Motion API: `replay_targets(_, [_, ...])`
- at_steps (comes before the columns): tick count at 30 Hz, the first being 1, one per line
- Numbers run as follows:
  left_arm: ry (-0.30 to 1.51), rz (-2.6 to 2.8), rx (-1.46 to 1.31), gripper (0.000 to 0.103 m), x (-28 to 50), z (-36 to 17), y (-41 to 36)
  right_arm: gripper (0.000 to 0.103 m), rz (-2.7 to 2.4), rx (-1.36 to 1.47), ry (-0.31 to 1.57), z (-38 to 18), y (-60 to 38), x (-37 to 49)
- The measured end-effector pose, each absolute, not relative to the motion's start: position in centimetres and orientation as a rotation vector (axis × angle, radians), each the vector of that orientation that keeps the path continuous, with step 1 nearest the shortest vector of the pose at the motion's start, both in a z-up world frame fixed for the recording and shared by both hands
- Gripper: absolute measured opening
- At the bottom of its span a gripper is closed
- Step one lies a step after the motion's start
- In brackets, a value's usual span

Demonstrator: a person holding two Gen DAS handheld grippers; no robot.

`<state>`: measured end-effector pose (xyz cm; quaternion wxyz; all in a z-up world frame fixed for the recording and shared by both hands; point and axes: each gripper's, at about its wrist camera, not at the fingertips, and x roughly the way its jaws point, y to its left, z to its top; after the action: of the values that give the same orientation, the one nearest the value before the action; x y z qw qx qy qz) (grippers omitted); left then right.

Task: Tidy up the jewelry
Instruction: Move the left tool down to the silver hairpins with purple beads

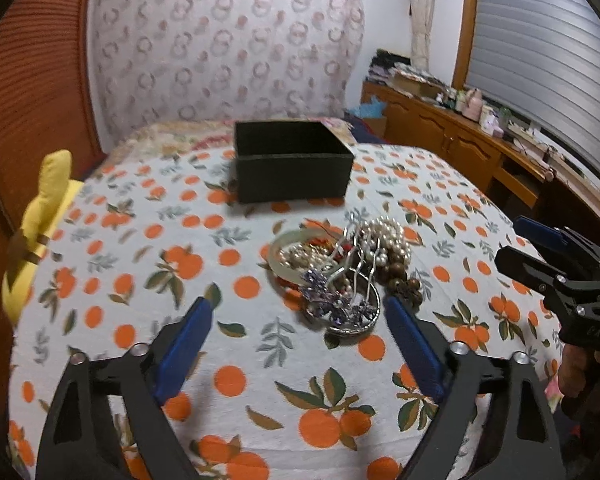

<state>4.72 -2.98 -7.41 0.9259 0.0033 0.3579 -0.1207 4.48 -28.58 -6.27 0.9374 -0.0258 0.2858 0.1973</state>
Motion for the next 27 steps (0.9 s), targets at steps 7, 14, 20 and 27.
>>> replay_targets(7, [0.792, -0.309, -0.037, 0.057, 6.7, -8.7, -3.6, 0.08, 0.44, -0.07, 0.622, -7.4, -27.9, 4.6])
replay_targets(14, [0.834, -0.317, -0.096, 0.042, 8.6, -9.3, -3.3, 0.08, 0.457, -0.088, 0.64, -8.0, -27.0, 4.6])
replay_targets(20, [0.853, -0.34, -0.126, 0.036, 9.5, -9.6, -3.3, 0.08, 0.468, -0.103, 0.647, -8.2, -26.3, 4.7])
replay_targets(27, [0.83, -0.345, -0.121, 0.019, 9.1, -9.3, -2.9, 0.08, 0.476, -0.12, 0.657, -8.4, -25.9, 4.8])
